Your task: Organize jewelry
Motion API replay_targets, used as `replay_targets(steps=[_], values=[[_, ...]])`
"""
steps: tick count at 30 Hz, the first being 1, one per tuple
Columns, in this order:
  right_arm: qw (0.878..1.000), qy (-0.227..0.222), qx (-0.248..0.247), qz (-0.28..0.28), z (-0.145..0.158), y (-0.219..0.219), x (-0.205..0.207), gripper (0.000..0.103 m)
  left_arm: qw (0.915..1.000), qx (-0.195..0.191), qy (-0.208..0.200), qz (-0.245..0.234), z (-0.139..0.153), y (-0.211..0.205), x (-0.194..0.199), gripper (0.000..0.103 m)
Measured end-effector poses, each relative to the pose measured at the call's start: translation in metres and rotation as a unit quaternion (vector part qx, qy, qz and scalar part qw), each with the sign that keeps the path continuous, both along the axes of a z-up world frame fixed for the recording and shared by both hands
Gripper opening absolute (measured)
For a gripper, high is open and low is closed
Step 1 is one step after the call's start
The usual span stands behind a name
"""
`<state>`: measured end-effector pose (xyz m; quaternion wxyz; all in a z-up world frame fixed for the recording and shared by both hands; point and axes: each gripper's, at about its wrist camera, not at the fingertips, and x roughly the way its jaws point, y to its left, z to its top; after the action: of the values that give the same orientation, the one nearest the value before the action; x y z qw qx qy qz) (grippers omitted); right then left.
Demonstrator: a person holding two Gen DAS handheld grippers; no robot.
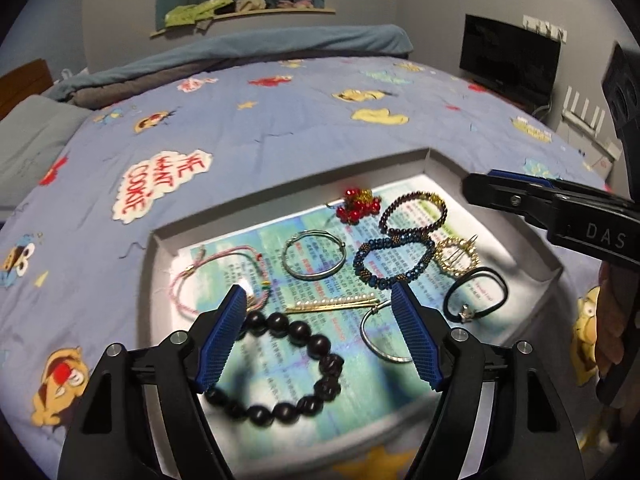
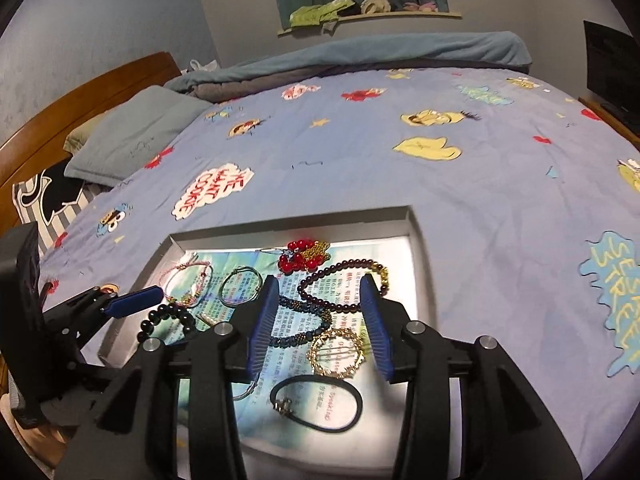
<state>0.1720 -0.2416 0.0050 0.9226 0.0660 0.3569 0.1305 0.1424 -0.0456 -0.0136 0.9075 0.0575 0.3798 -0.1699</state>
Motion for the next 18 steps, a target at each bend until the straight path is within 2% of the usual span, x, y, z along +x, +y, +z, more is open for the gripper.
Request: replay_targets(steps=[3, 9, 11, 14, 18], values=[[1.0, 0.002, -0.013, 0.006, 0.009, 0.0, -0.014, 0.048, 1.0, -0.009, 0.002, 0.002, 0.011, 0.008, -0.01, 0.075], [0.999, 0.014, -0.031, 0.037, 0.017, 0.002, -0.052, 0.048, 0.9997, 0.013, -0.002, 0.02, 0.032, 0.029, -0.049, 0.08], [0.998, 0.019, -0.033, 0.041, 0.016, 0.002, -0.065, 0.052, 0.9993, 0.019, -0.001, 0.031, 0.032, 0.035, -0.062, 0.083], [0.998, 0.027, -0.037, 0.047, 0.007, 0.003, -0.086, 0.065, 0.9986, 0.022, 0.005, 0.048, 0.024, 0.042, -0.081, 0.084], [0.998, 0.031, -0.028, 0.036, -0.008, 0.002, -0.101, 0.082, 0.9971, 0.004, 0.01, 0.075, 0.009, 0.049, -0.097, 0.092]])
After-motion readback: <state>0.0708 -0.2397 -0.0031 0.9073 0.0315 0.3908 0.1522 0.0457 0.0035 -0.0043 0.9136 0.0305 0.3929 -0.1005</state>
